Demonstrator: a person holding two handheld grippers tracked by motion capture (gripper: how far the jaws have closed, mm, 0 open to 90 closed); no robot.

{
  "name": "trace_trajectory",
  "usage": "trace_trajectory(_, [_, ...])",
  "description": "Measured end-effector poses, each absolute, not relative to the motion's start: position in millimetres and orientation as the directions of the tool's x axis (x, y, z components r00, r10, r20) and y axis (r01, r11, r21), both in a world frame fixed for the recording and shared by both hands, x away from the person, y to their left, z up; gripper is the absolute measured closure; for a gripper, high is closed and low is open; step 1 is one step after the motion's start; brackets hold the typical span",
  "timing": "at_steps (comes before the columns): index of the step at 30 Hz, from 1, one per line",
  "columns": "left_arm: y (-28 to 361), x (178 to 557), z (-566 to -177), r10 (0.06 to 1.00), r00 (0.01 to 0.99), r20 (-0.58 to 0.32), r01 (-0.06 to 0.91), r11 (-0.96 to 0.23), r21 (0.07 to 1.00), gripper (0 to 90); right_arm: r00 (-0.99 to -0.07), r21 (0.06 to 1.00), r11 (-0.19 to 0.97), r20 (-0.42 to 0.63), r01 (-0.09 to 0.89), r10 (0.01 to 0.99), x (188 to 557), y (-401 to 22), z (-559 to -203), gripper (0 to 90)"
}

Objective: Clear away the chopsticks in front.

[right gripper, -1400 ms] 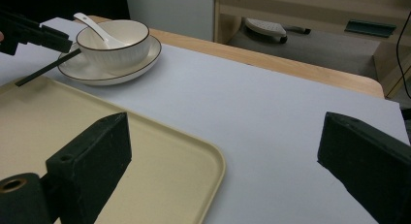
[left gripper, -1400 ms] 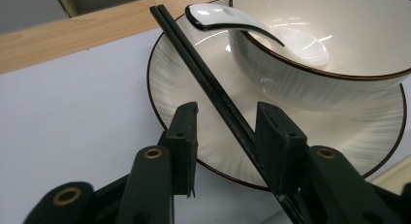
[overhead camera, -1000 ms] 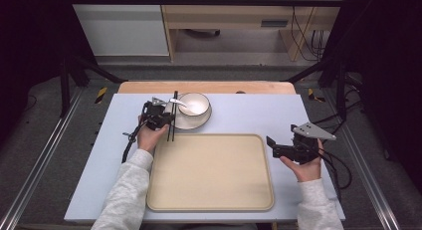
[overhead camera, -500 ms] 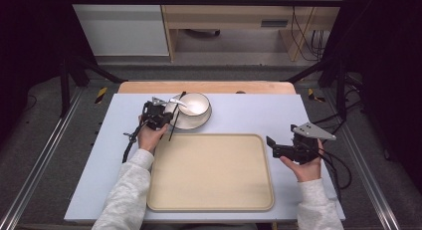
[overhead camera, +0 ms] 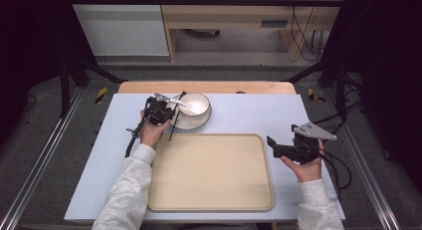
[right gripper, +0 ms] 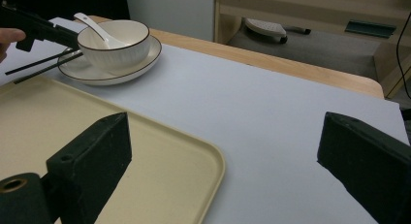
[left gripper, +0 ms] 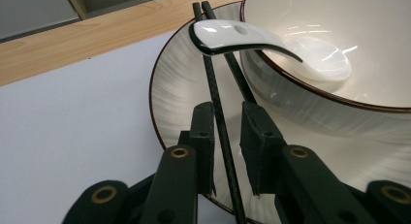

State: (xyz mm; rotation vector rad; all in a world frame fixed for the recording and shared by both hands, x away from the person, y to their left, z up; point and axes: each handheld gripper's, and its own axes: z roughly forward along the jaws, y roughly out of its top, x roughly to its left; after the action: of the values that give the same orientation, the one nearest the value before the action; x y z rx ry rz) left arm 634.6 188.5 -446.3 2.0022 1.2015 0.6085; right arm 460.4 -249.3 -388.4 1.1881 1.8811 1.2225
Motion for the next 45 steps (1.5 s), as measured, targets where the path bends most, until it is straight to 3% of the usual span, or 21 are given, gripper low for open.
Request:
trace_trajectory(20, [186.7, 639.1, -456.7, 0.899, 0.437, 0.032, 0.579, -0.308, 0.755, 85.6, -0.428, 0.914, 0.183, -0.011, 0.363, 0.904, 461.1, -248.4, -389.4, 5.8])
trace_trajectory(45, [200.0, 623.8, -439.3, 0.93, 0.366, 0.033, 0.591, -0.26, 0.764, 85.8, -0.422, 0.919, 0.176, -0.011, 0.353, 0.906, 459.3, -250.5, -387.3, 5.9])
